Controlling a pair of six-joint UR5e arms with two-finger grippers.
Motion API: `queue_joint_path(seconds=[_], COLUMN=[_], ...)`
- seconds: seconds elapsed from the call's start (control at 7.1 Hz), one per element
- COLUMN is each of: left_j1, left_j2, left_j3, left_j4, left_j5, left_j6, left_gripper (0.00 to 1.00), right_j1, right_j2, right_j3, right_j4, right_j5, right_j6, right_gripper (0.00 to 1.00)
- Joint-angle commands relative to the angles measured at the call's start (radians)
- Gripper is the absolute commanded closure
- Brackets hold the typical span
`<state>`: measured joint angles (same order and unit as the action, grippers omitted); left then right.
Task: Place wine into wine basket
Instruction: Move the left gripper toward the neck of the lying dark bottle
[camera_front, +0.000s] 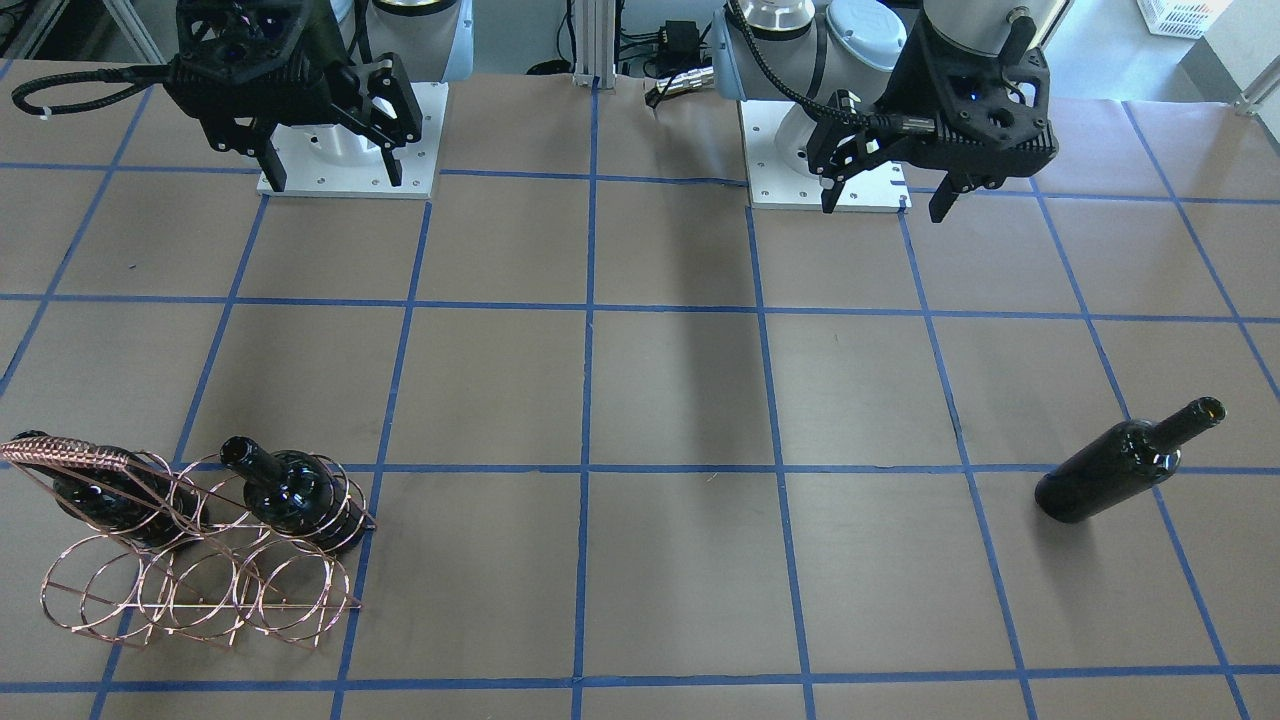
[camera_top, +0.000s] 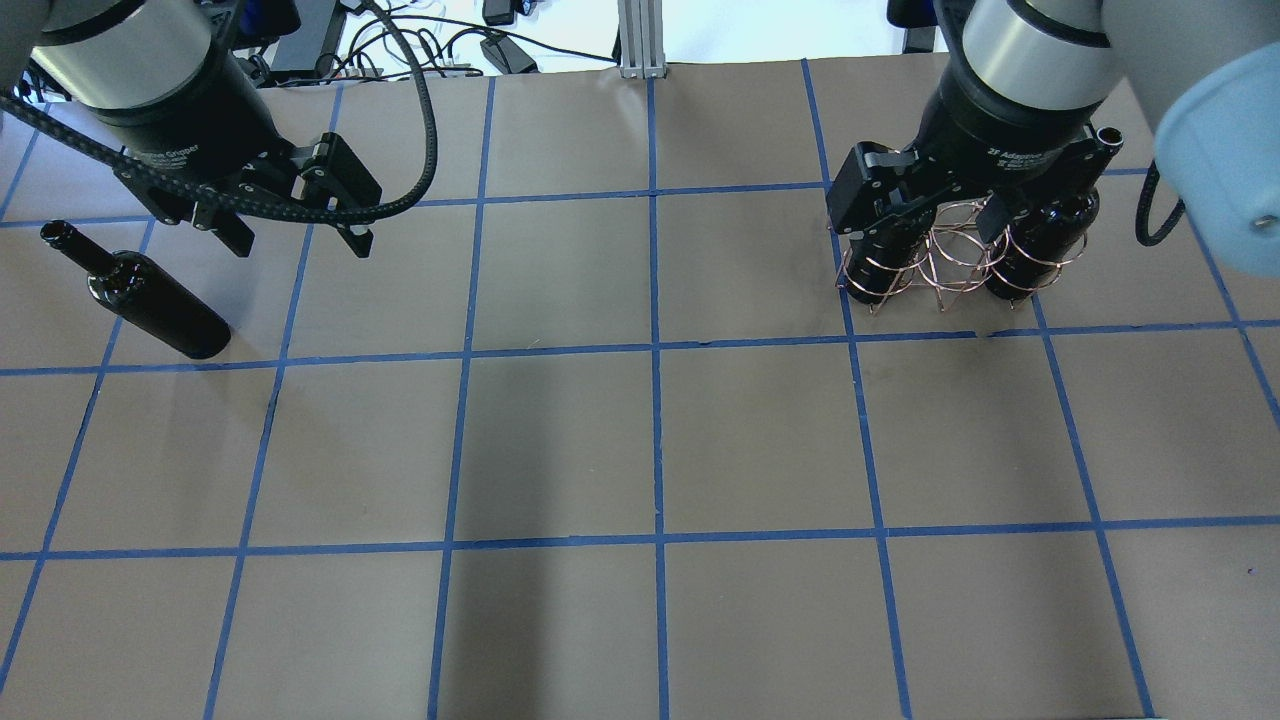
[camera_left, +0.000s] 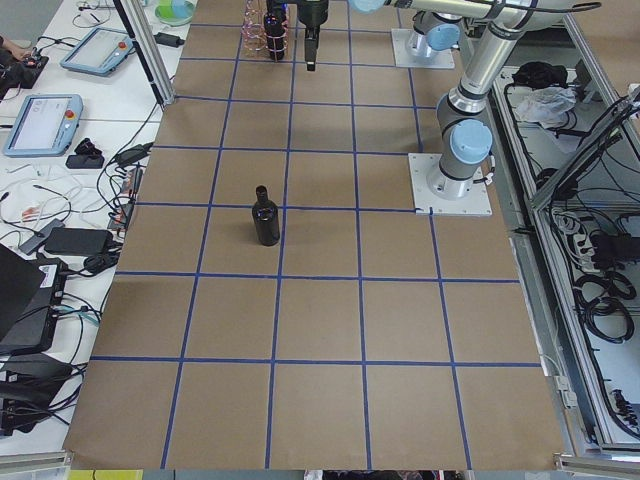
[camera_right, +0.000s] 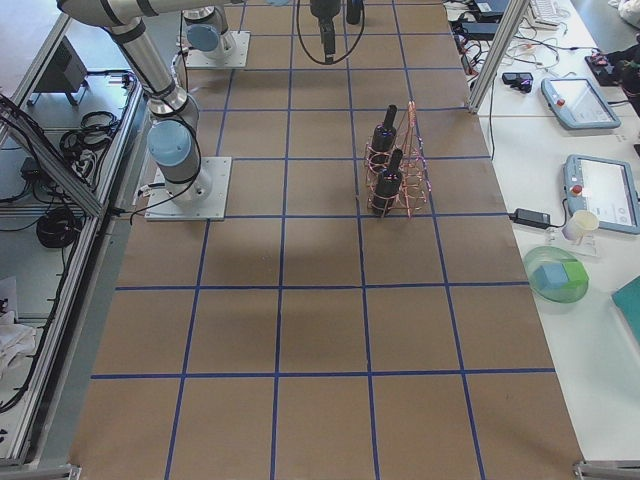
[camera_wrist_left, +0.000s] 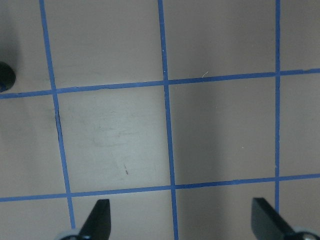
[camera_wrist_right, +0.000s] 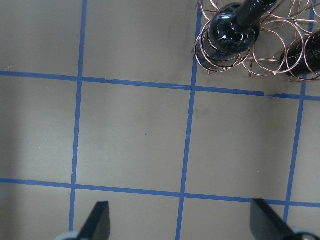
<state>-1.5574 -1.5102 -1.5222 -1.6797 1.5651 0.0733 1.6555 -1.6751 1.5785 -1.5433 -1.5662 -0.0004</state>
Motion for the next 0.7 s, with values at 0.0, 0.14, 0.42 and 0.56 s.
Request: queue_joint_path(seconds=[0.0, 0.14, 0.42, 0.56], left_j1=[0.01, 0.035, 0.208, 0.314], left_j2=[-0.004, -0.004, -0.007, -0.016], left_j3=[-0.009, -0.009, -0.006, 0.003], left_j4=[0.003, 0.005, -0.006, 0.0], left_j5=[0.0, -0.003, -0.002, -0.005], left_j6=[0.002, 0.037, 0.276, 0.361], left_gripper=[0.0, 0.0, 0.0, 0.0], right_j1=[0.001, 0.001, 0.001, 0.0], right_j2=[-0.002, 0.0, 0.0, 0.0], right_j3=[0.0, 0.0, 0.0, 0.0], right_j4=[0.002, 0.002, 0.0, 0.0], right_j5=[0.0, 0.0, 0.0, 0.0], right_j6=[0.037, 0.037, 0.037, 0.037], right_gripper=[0.0, 0.0, 0.0, 0.0])
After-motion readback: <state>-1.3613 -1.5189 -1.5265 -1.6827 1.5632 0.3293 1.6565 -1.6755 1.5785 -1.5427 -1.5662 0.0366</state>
